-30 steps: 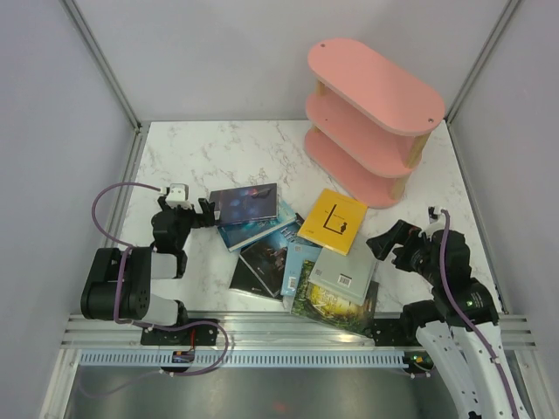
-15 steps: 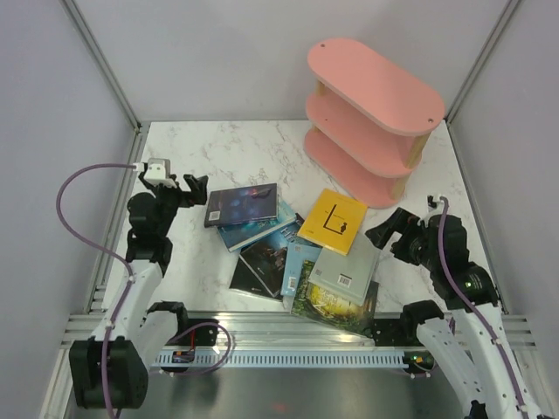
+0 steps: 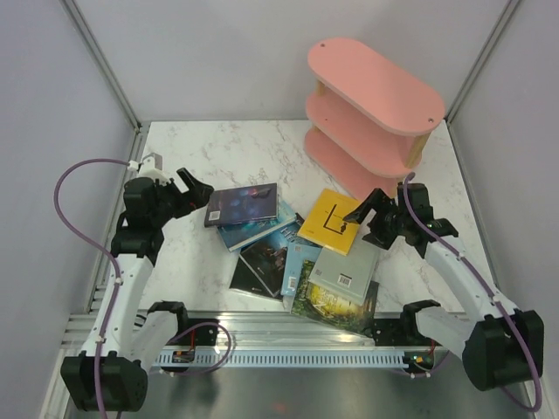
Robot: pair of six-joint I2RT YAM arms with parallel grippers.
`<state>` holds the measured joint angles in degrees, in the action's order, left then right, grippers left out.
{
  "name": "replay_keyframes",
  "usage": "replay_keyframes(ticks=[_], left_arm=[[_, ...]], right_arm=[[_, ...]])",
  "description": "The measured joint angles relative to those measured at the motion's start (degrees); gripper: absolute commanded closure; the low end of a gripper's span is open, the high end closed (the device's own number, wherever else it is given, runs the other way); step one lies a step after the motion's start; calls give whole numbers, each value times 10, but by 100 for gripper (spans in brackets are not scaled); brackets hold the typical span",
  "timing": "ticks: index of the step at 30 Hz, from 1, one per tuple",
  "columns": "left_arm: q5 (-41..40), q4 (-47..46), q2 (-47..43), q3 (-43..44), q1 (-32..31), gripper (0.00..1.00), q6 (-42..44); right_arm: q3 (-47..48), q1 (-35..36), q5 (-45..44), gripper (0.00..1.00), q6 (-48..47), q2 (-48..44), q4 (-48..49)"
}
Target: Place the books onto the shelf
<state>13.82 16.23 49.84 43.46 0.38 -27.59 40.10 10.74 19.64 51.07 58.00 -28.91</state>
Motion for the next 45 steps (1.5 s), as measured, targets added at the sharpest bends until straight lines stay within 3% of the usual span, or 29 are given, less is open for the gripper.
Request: replay_keyframes(ticks=[11,24,27,30,31,33,35,39,45], left_arm=[[-1,83,-9,32,-35,0,-17],[-18,111,8,54,-47,0,-16],[-21,113,10,54,-48,0,-16],[-25,115,12,54,-48,0,-16],[-28,115,12,54,-48,0,-16],[-32,115,12,54,-48,0,-16],[-38,115,12,55,-48,0,-17],[-61,123,19,60,-48,0,-17],[-75,136,35,77,-48,0,-17]], right_arm=[[-37,-45,-14,9,45,184,153],[-96,-47,16,17,120,298,440],[-144,-45,15,34,154,305,542],[-184,-35,9,62,192,325,626],[-195,-26,9,82,205,333,654],[-210,-9,11,100,246,338,704],[-208,5,9,100,269,330,738],[-204,47,0,100,272,303,717],[-141,108,-5,100,223,169,513]])
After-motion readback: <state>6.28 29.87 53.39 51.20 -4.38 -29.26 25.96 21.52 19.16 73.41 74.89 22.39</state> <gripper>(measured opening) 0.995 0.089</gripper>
